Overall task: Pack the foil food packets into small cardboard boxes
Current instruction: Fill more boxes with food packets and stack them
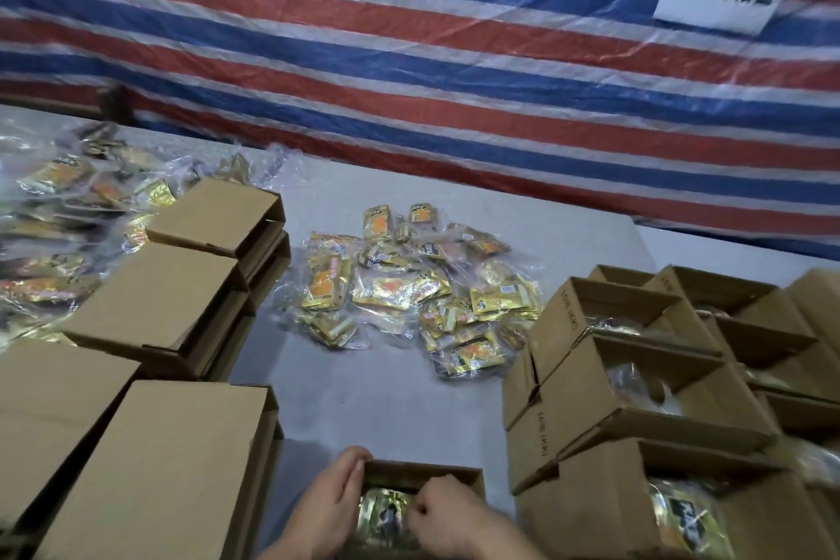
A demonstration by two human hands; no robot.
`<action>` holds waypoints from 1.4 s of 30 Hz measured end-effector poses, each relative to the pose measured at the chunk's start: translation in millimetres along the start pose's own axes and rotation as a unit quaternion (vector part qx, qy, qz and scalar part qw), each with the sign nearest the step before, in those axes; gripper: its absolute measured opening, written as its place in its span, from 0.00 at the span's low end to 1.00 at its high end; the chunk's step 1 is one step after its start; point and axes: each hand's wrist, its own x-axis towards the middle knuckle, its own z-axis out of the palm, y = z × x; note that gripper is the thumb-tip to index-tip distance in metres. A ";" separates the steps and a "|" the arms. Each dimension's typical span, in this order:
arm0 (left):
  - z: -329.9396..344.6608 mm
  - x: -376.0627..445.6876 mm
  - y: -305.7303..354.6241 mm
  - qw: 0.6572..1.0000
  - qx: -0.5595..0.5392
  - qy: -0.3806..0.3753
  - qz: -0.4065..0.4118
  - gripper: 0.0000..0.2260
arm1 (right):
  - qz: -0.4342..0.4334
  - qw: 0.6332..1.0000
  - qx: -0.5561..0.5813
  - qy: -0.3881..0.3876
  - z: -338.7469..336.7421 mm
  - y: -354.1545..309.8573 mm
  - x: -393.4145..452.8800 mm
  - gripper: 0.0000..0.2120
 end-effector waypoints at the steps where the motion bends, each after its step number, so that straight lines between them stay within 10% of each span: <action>1: -0.6 0.6 -0.9 1.000 0.001 -0.005 -0.007 0.08 | -0.016 0.999 -0.008 0.046 -5.0 -0.2 -7.0 0.16; 5: -1.5 2.9 1.8 1.000 -0.006 -0.007 -0.008 0.08 | -0.074 0.964 -0.084 0.243 -20.5 4.9 -13.4 0.18; 10: -1.9 3.3 9.5 1.000 0.014 -0.015 0.007 0.08 | 0.007 0.982 -0.103 0.161 -16.6 11.5 -2.0 0.25; 22: -22.6 79.4 74.4 0.990 0.116 0.022 0.071 0.18 | 0.018 0.965 -0.022 0.261 -37.5 27.3 18.5 0.22; 36: 141.2 254.6 108.2 0.830 0.501 -0.178 0.172 0.24 | 0.116 0.904 0.242 0.332 -102.2 59.1 66.4 0.21; 42: 165.1 273.3 90.9 0.869 0.479 -0.089 0.081 0.24 | 0.142 0.918 0.225 0.293 -93.4 63.7 66.8 0.22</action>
